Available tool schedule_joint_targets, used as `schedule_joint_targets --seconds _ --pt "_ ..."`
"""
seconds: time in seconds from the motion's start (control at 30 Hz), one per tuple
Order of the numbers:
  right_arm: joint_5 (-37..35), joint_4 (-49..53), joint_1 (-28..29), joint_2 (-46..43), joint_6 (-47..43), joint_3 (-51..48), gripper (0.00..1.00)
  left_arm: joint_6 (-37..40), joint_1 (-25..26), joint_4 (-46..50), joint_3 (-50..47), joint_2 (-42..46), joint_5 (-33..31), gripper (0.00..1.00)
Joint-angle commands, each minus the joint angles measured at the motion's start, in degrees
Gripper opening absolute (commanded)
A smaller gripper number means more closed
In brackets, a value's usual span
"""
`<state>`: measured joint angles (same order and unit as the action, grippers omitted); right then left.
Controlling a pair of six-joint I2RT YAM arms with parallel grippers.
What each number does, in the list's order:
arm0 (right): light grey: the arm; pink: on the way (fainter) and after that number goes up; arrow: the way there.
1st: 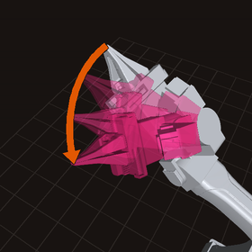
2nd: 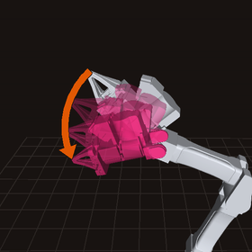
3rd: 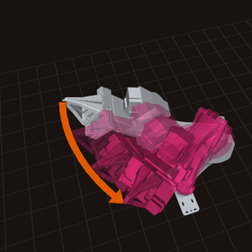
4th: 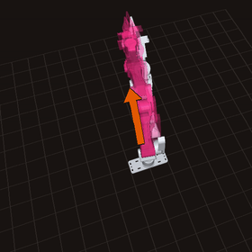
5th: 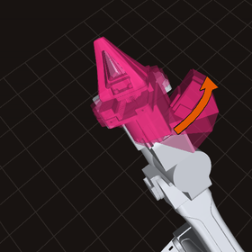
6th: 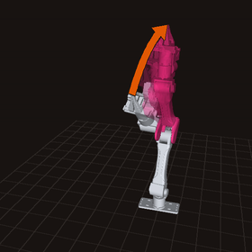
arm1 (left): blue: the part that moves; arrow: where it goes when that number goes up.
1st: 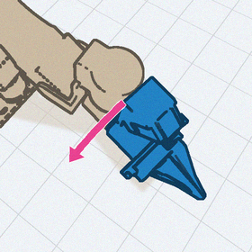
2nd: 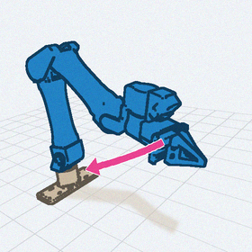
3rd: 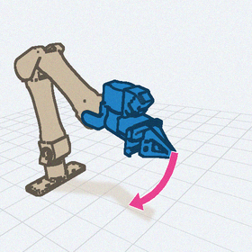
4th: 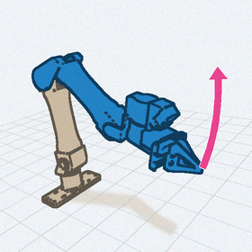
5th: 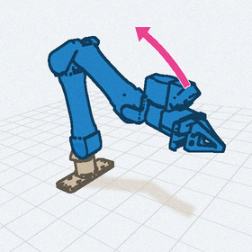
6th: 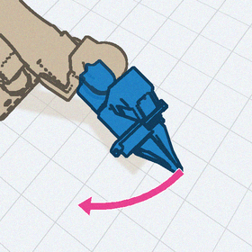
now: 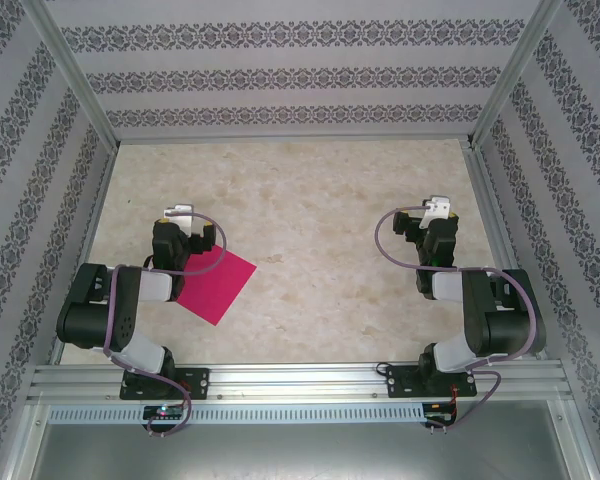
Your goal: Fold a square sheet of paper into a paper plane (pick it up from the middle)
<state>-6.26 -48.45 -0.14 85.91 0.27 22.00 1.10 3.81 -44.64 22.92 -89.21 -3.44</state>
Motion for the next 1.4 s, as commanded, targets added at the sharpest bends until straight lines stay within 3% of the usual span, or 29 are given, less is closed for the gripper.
schedule_joint_targets --seconds 0.0,0.93,1.03,1.1,1.2,1.37 --pt "1.06 -0.94 -0.39 -0.16 -0.22 0.51 0.98 0.64 0.05 -2.64 0.99 -0.23 0.72 1.0" --pt "0.02 -1.5 -0.03 -0.46 -0.48 0.15 0.98 0.65 -0.04 -2.97 0.84 -0.11 0.81 1.0" --pt "-4.36 3.54 2.25 -4.57 -2.06 1.08 0.98 -1.88 -0.04 -2.2 0.55 1.82 -5.23 1.0" --pt "-7.09 12.31 4.5 -8.59 -3.25 3.62 0.98 -2.68 -0.03 2.73 1.48 5.26 -7.38 1.0" --pt "-11.22 25.42 7.9 -13.85 -1.58 8.71 0.98 -5.23 -0.03 20.38 7.98 10.83 -8.42 1.0" --pt "-14.75 43.74 15.26 -18.76 7.92 17.59 0.98 -13.41 -0.03 38.91 17.19 16.29 -8.35 1.0"
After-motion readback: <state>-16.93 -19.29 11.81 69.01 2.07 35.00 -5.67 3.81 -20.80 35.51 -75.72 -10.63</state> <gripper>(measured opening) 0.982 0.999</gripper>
